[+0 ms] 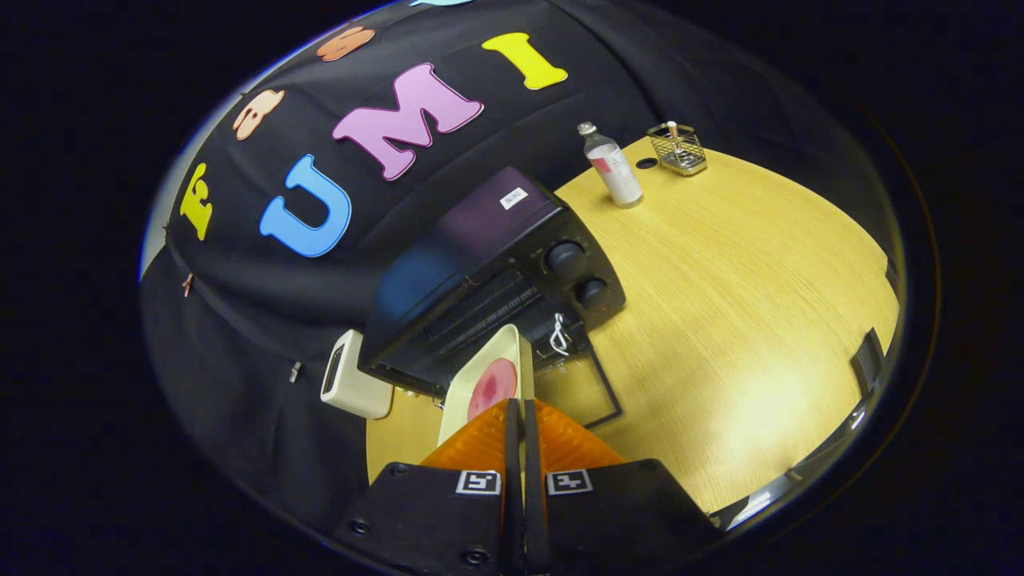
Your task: Open the toaster oven, put the food inside, and close the toaster oven door.
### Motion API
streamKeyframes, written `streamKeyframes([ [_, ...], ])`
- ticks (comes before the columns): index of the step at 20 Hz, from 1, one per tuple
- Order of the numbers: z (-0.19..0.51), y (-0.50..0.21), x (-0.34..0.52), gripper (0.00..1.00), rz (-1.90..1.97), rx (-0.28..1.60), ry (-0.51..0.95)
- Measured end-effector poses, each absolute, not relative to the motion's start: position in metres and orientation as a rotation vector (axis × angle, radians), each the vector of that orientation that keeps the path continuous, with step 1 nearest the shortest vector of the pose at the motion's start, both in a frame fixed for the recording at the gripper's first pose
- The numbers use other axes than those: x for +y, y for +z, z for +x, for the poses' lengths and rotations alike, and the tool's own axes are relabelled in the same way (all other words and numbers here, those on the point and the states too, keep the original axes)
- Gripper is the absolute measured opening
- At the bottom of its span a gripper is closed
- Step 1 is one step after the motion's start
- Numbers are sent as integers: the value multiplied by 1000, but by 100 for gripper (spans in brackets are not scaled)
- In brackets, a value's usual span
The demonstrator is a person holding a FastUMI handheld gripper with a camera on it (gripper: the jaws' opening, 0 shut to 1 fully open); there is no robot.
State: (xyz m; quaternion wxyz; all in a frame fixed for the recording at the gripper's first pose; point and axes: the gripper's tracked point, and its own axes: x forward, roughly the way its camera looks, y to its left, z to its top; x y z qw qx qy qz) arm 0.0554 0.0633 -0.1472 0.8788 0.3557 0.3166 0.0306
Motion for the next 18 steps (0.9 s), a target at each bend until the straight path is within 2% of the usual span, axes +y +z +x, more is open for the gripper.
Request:
streamKeyframes([
  [3, 77, -168, 74, 6, 703, 663, 42],
  [9, 110, -167, 87, 6, 711, 579, 27],
  [18, 153, -181, 94, 6, 788, 452, -118],
])
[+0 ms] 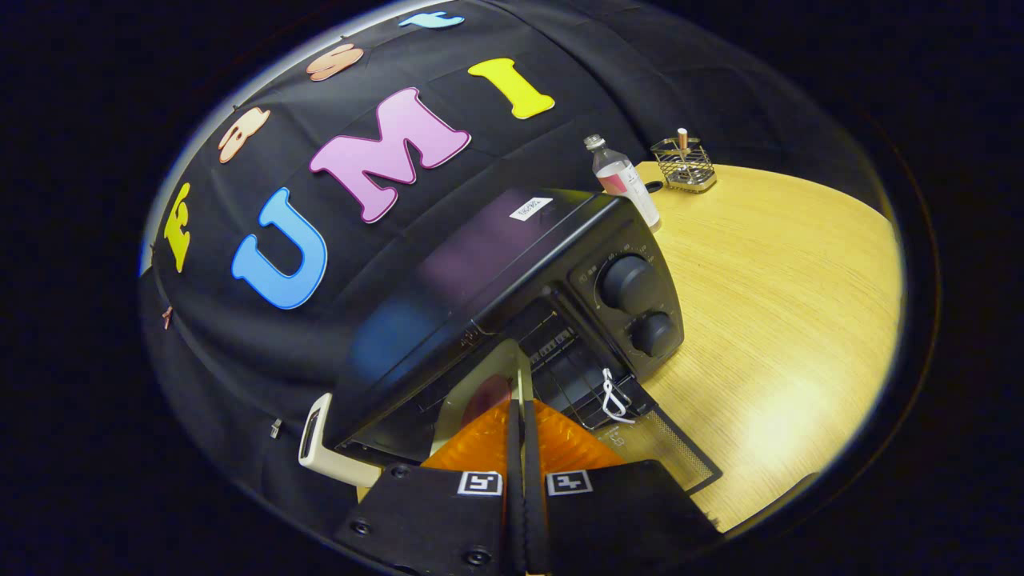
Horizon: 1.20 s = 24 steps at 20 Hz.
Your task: Open the toaster oven, put the food inside, and close the toaster oven door.
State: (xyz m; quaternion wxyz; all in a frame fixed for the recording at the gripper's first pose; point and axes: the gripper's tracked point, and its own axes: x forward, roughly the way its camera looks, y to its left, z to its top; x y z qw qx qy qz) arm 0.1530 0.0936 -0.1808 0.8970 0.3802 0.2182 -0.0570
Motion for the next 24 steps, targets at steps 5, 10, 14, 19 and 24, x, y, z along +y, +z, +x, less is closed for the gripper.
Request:
streamKeyframes([
  [5, 172, -200, 98, 6, 859, 443, -193],
  [10, 172, -208, 101, 6, 859, 496, -207],
  [14, 160, -199, 95, 33, 783, 484, -174],
  [19, 119, -197, 103, 98, 623, 536, -83],
  [24, 56, -216, 116, 99, 348, 625, 35],
])
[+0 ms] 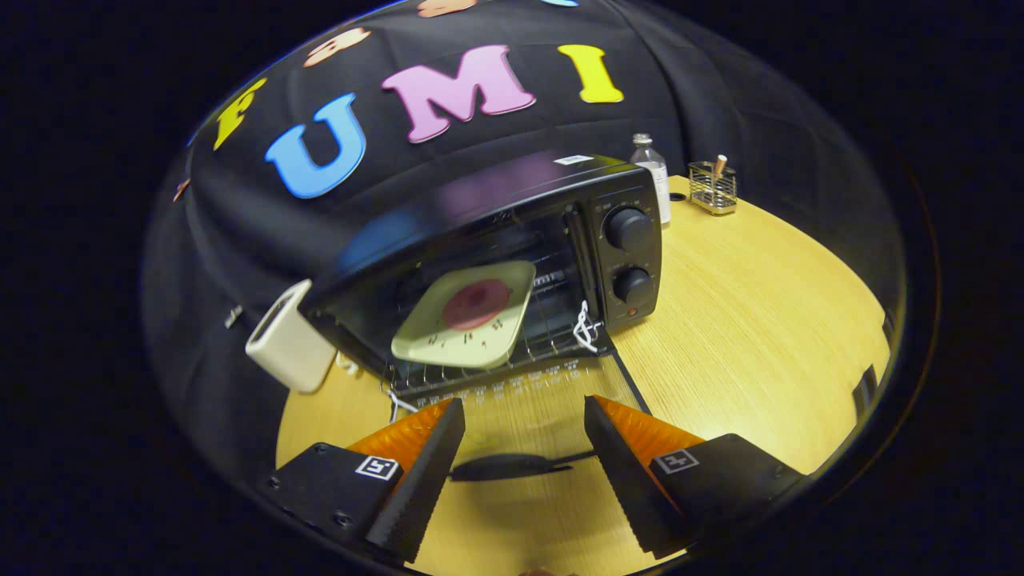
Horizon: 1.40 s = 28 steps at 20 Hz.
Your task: Open the toaster oven, put the food inside, and close the toaster oven door.
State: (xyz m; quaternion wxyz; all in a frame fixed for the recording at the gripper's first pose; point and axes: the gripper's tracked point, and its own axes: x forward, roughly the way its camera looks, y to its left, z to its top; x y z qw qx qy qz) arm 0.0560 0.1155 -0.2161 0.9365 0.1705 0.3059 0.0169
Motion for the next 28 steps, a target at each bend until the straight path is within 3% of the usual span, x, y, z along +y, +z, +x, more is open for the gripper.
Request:
streamKeyframes([
  [7, -2, -275, 121, 99, 136, 806, 75],
  [12, 4, -300, 125, 99, 73, 866, 80],
  [22, 32, -306, 129, 98, 51, 876, 89],
  [28, 30, -268, 129, 98, 71, 800, 118],
])
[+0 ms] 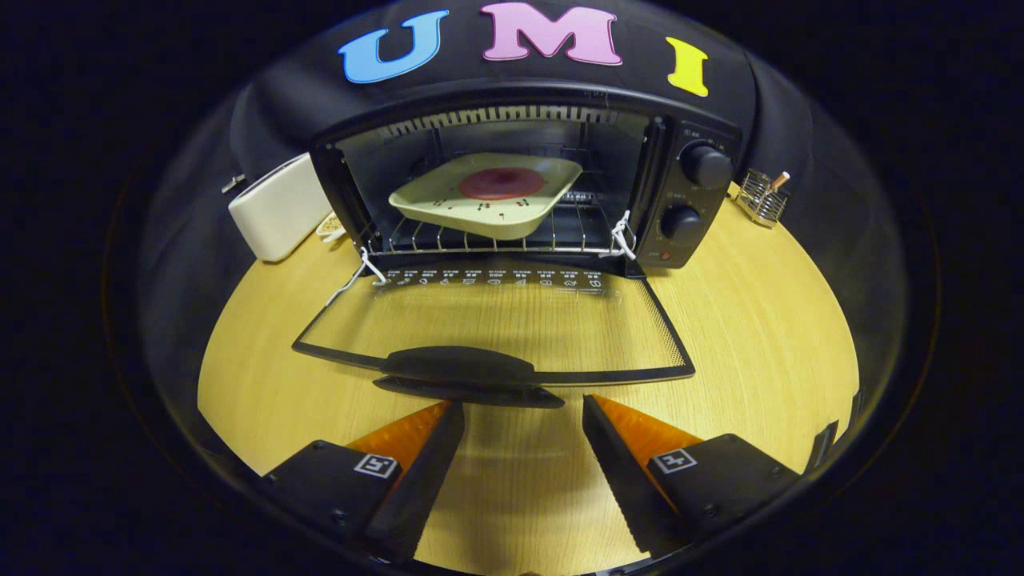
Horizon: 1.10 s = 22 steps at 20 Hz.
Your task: Open the toaster oven, put the food inside, and close the toaster oven door.
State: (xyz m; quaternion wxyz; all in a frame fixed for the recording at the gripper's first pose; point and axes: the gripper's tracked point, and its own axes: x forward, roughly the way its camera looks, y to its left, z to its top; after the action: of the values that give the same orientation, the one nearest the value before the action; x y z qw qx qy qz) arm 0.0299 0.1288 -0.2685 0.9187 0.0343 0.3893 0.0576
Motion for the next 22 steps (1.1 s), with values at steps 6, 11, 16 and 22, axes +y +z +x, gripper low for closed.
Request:
streamKeyframes([
  [6, 55, -205, 129, 99, 220, 703, 129],
  [11, 94, -151, 126, 99, 222, 583, 135],
  [16, 86, -85, 105, 99, 185, 403, 147],
  [22, 53, -29, 48, 99, 163, 270, 81],
])
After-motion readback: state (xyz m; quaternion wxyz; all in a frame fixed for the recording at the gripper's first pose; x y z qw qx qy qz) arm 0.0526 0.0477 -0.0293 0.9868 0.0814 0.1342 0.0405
